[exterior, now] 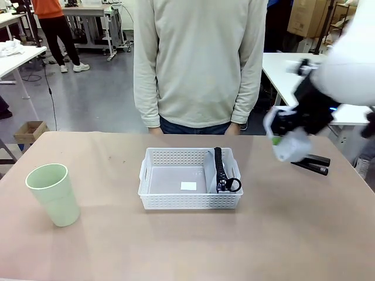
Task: Efficiently arrange items inside the basket to fit them all.
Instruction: Pick up the Digital clock and place it inside the Organizing basket.
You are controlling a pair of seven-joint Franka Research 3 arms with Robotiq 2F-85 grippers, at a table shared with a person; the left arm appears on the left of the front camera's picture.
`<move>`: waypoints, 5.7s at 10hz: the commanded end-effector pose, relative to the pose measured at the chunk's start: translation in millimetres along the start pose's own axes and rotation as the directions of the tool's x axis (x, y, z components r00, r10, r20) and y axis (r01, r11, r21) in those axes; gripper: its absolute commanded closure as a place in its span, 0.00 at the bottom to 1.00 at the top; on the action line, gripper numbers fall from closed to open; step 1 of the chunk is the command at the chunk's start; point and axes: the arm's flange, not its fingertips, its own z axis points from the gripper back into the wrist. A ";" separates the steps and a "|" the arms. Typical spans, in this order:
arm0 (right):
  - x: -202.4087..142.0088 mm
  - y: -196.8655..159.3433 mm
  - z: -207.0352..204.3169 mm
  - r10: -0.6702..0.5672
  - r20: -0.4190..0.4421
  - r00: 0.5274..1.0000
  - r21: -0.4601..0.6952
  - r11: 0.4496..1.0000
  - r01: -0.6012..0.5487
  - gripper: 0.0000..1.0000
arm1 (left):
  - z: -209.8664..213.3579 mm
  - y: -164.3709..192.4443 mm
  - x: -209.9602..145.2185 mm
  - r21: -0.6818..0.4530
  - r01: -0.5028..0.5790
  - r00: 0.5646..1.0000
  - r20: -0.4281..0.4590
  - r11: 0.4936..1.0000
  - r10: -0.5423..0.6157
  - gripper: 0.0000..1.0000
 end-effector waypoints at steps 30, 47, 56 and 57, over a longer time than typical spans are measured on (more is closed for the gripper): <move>69.3 215.5 -246.6 0.612 -0.370 0.699 0.165 0.784 -0.599 0.00 | 1.5 -0.9 -0.9 -0.009 0.018 1.000 -0.006 1.000 -0.018 0.00; -126.3 -146.3 -4.9 -0.470 -0.111 0.876 0.772 0.515 0.374 0.00 | 1.5 -0.9 -0.9 -0.009 0.018 1.000 -0.006 1.000 -0.018 0.00; -90.8 -239.8 13.8 -0.613 -0.192 0.766 0.801 0.353 0.483 0.00 | 1.5 -0.9 -0.9 -0.009 0.018 1.000 -0.006 1.000 -0.018 0.00; -90.8 -239.8 13.8 -0.613 -0.192 0.766 0.801 0.353 0.483 0.00 | 1.5 -0.9 -0.9 -0.009 0.018 1.000 -0.006 1.000 -0.018 0.00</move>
